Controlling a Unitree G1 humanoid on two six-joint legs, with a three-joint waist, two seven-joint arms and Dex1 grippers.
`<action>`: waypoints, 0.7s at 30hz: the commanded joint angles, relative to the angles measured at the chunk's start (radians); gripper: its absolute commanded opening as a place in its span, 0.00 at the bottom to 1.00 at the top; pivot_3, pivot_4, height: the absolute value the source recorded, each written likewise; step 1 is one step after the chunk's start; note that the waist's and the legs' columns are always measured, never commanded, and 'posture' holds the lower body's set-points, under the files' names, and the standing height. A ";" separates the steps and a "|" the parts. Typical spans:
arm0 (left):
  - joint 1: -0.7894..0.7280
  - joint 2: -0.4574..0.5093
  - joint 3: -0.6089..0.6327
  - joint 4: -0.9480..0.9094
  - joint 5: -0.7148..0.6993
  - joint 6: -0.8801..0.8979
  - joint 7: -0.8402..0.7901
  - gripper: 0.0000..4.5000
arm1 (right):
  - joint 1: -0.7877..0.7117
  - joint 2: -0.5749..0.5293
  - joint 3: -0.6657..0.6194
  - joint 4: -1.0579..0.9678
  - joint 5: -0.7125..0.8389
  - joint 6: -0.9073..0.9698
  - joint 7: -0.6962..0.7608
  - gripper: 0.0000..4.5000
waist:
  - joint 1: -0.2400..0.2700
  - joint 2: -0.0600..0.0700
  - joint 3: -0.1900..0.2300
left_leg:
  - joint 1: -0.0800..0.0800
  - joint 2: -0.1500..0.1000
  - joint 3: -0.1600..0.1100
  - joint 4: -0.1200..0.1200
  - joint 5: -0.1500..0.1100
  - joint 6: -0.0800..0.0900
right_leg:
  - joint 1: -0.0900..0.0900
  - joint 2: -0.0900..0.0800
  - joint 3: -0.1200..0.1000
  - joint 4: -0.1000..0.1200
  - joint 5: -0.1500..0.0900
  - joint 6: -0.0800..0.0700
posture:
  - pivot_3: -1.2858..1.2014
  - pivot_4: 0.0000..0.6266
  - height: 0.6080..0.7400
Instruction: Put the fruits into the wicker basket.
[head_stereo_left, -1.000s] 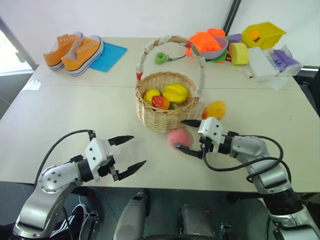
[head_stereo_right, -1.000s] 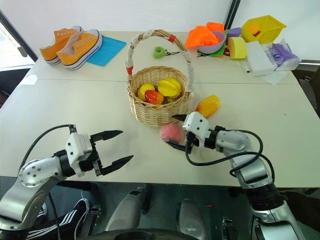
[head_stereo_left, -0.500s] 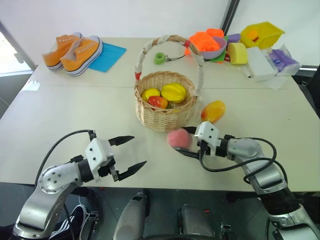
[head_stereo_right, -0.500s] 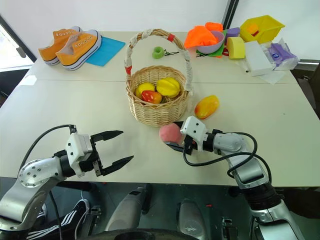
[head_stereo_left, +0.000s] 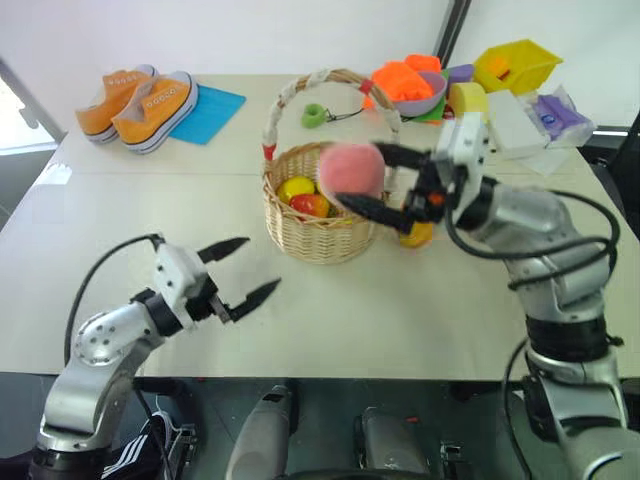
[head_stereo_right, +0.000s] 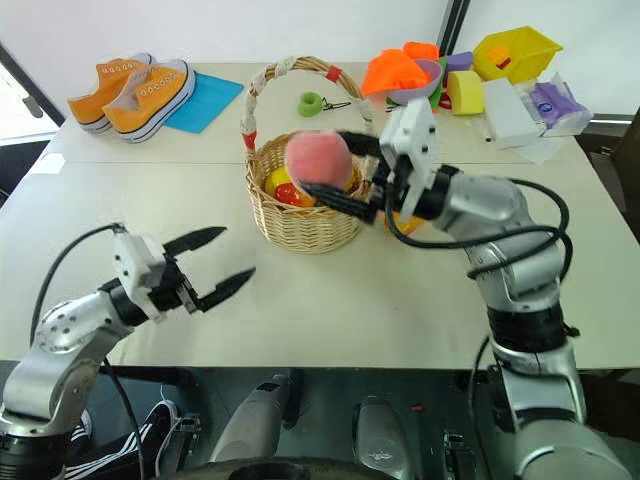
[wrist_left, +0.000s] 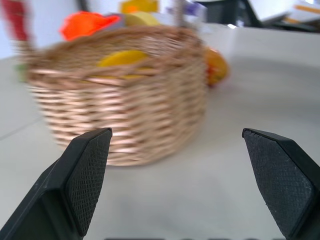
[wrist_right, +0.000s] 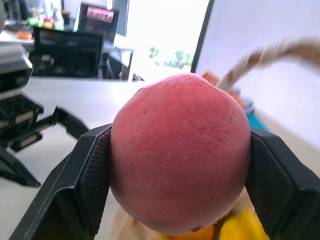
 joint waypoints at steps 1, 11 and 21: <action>-0.022 -0.031 0.036 -0.004 -0.008 -0.008 0.063 1.00 | -0.100 0.092 0.114 0.122 -0.163 -0.103 -0.092 0.71 | -0.006 0.000 0.000 | 0.000 0.000 0.000 0.000 0.000 0.000 | -0.001 0.001 0.000 0.001 0.000 0.000 | 0.52 0.24 1.00; 0.007 -0.044 0.006 -0.039 0.007 -0.006 0.101 1.00 | -0.088 0.131 0.166 0.227 -0.279 -0.176 -0.093 1.00 | -0.003 0.000 0.000 | 0.001 0.000 0.000 0.001 0.002 -0.002 | -0.001 0.004 0.000 0.005 0.000 0.000 | 0.52 0.24 1.00; 0.022 -0.022 -0.031 -0.070 -0.029 0.013 0.041 1.00 | 0.051 0.060 -0.004 -0.025 -0.028 -0.088 0.016 1.00 | 0.005 0.000 0.000 | 0.000 0.001 -0.001 0.000 0.002 -0.002 | -0.001 0.004 0.001 0.005 0.000 0.000 | 0.52 0.24 1.00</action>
